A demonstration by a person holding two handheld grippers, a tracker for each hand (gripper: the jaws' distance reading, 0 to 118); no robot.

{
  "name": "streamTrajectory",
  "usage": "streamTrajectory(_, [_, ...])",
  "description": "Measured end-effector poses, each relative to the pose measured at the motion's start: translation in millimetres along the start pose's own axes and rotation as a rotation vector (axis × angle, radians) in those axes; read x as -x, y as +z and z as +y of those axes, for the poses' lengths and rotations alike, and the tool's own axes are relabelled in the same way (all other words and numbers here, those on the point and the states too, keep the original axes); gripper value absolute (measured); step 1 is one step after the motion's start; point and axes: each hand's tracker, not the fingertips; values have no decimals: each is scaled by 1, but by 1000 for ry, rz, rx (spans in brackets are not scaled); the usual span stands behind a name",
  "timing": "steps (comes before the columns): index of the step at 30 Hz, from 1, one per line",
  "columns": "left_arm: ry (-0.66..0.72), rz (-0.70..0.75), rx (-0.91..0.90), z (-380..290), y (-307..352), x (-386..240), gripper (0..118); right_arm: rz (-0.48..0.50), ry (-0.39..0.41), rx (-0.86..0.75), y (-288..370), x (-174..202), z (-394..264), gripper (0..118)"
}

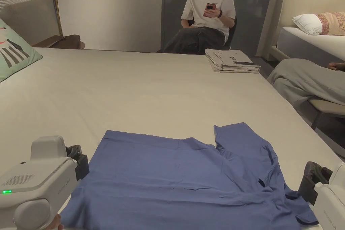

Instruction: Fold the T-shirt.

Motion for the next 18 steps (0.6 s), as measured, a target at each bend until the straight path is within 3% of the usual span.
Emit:
streamTrajectory(6, [-7,13,44,-15,9,16,0,27,7,24,6,7,-6,0])
streamTrajectory(10, [5,18,171,-32,-2,33,3,31,-1,62,5,7,-16,0])
streamTrajectory(11, [9,25,203,-37,-6,38,15,32,0,71,5,7,-19,0])
streamTrajectory(12, [17,29,241,-42,-11,42,43,32,1,79,5,8,-21,0])
streamTrajectory(13, [35,32,285,-48,-16,46,81,33,2,90,5,8,-24,0])
streamTrajectory(14, [59,23,318,-55,-22,51,103,32,2,99,5,6,-27,0])
streamTrajectory(15, [78,14,342,-61,-25,55,110,31,1,106,5,6,-29,0])
streamTrajectory(18, [98,31,407,-75,-36,60,108,25,-3,129,3,1,-35,0])
